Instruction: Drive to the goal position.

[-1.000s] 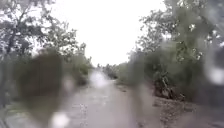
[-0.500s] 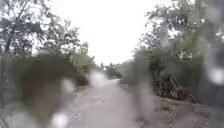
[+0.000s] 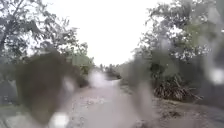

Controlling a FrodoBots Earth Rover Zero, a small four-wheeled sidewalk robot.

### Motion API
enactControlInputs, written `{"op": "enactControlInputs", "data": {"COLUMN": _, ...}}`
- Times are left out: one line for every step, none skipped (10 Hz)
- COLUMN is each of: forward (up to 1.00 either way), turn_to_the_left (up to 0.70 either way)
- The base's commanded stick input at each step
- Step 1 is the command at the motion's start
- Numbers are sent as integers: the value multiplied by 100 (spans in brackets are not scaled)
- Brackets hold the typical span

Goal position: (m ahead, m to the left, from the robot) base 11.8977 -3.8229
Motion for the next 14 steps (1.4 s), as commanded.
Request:
{"op": "enactControlInputs", "data": {"forward": 45, "turn_to_the_left": 27}}
{"op": "enactControlInputs", "data": {"forward": 45, "turn_to_the_left": 27}}
{"op": "enactControlInputs", "data": {"forward": 45, "turn_to_the_left": 27}}
{"op": "enactControlInputs", "data": {"forward": 45, "turn_to_the_left": 1}}
{"op": "enactControlInputs", "data": {"forward": 45, "turn_to_the_left": 0}}
{"op": "enactControlInputs", "data": {"forward": 45, "turn_to_the_left": 0}}
{"op": "enactControlInputs", "data": {"forward": 45, "turn_to_the_left": 0}}
{"op": "enactControlInputs", "data": {"forward": 45, "turn_to_the_left": 1}}
{"op": "enactControlInputs", "data": {"forward": 45, "turn_to_the_left": 14}}
{"op": "enactControlInputs", "data": {"forward": 45, "turn_to_the_left": 23}}
{"op": "enactControlInputs", "data": {"forward": 45, "turn_to_the_left": 9}}
{"op": "enactControlInputs", "data": {"forward": 45, "turn_to_the_left": 0}}
{"op": "enactControlInputs", "data": {"forward": 45, "turn_to_the_left": 0}}
{"op": "enactControlInputs", "data": {"forward": 45, "turn_to_the_left": 0}}
